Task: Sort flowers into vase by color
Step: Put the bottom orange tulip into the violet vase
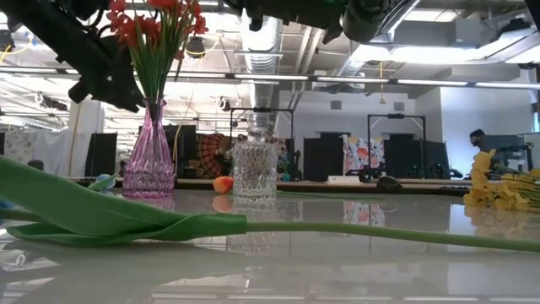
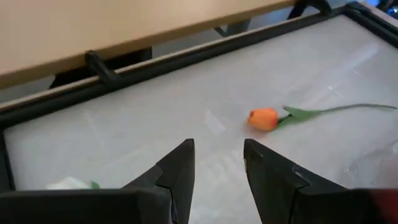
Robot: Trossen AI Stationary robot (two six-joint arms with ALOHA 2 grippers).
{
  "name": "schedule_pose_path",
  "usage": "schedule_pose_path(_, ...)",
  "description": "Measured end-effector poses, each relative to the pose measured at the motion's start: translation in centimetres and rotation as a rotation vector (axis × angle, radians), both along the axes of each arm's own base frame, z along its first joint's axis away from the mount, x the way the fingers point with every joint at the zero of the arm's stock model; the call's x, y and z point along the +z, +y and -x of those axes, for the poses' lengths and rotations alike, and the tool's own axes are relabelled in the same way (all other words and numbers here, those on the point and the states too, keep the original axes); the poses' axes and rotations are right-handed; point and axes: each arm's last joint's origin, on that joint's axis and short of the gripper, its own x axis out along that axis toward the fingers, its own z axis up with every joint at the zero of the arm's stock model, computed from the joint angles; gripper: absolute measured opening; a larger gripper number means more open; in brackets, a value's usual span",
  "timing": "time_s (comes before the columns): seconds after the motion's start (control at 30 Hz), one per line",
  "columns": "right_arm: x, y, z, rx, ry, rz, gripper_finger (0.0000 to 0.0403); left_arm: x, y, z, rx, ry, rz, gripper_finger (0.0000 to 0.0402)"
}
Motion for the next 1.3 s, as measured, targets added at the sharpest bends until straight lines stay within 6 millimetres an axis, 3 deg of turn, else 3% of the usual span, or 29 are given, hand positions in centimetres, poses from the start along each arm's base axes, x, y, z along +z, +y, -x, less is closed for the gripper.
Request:
schedule_pose_path(0.23, -2.0, 0.4, -1.3, -0.016, -0.016, -0.042, 0.0019, -1.4, 0.1, -0.4, -0.027, -0.011, 0.096, 0.0125)
schedule_pose_path(0.4, -2.1, 1.0, -1.9, -0.053, -0.020, -0.040, 0.0019, -2.4, 0.0, -0.5, -0.050, -0.031, 0.150, 0.0125)
schedule_pose_path(0.77, -2.4, 0.8, -2.0, -0.067, 0.034, -0.051, 0.0019, -2.3, -0.1, -0.7, -0.104, -0.070, 0.189, 0.0125)
schedule_pose_path(0.97, -4.0, 0.8, -2.6, -0.075, 0.046, -0.080, 0.0018, -2.4, -0.2, -0.9, -0.111, -0.079, 0.214, 0.0125)
schedule_pose_path(1.3, -3.2, 0.3, -3.1, -0.144, 0.057, -0.081, 0.0018, -3.3, -0.3, -2.0, -0.140, -0.016, 0.263, 0.0125)
